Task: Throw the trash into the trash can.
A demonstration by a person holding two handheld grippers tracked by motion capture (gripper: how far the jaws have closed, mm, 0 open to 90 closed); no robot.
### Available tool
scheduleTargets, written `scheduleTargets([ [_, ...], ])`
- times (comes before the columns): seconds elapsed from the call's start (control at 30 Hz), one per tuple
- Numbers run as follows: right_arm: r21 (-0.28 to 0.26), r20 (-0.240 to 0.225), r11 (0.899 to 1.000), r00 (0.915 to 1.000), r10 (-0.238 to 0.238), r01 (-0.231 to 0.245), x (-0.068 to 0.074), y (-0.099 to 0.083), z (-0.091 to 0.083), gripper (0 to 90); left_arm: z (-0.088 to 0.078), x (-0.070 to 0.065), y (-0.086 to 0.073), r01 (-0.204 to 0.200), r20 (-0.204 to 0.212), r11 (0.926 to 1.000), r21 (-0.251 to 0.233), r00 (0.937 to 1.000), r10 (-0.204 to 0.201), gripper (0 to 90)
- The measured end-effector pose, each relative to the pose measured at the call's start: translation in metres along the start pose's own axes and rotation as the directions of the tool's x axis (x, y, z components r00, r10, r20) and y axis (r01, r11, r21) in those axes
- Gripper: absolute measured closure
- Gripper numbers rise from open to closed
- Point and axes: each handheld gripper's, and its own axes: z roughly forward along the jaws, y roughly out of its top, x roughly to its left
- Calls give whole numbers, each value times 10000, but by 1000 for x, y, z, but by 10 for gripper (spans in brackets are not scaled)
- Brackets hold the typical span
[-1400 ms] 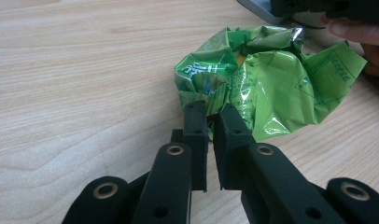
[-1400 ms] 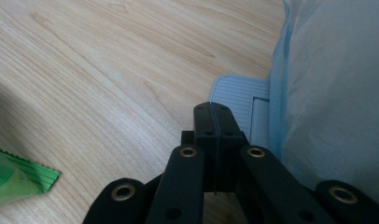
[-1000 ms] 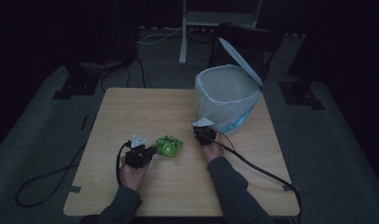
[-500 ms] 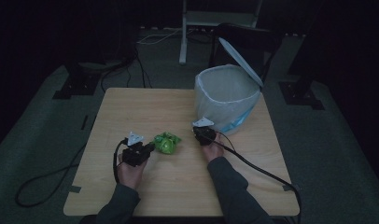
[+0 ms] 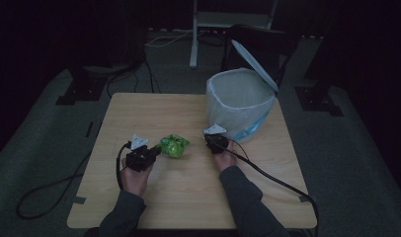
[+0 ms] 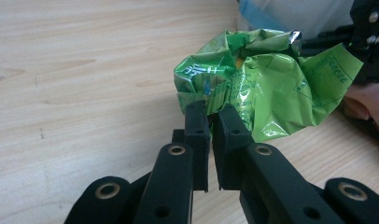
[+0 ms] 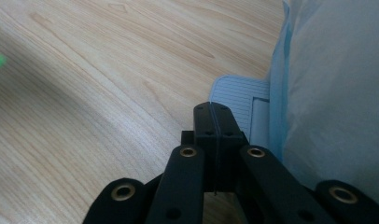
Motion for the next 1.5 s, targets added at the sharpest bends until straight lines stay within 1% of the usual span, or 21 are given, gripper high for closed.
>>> scheduleTargets([
  [0.27, 8, -16, 10000, 10000, 59, -59, 0, 0, 0, 900, -4, 2, 12, -83, -40, 9999, -133, 10000, 82, 854],
  [0.33, -20, -10, 10000, 10000, -30, 30, 0, 0, 0, 900, -5, 3, 16, -137, -70, 9998, -150, 9999, 136, 854],
  [0.53, -27, 0, 10000, 10000, -6, 6, 0, 0, 0, 900, -8, 6, 24, -125, -101, 9994, -323, 9999, 122, 854],
  [0.93, -16, -30, 10000, 10000, -33, 33, -1, 0, 0, 900, -9, 11, 30, -51, -130, 9987, -498, 9999, 44, 855],
  [1.23, -42, -27, 10000, 10000, 43, -43, 0, -1, 0, 900, -8, 11, 36, -122, -85, 9984, -552, 9999, 118, 855],
  [1.37, -65, -24, 10000, 10000, 69, -70, 0, -1, 0, 900, -9, 11, 42, -204, -37, 9979, -621, 9998, 202, 855],
  [1.5, -83, -7, 9999, 10000, 81, -81, 0, -1, 0, 900, -11, 13, 46, -177, -29, 9973, -715, 9998, 175, 855],
])
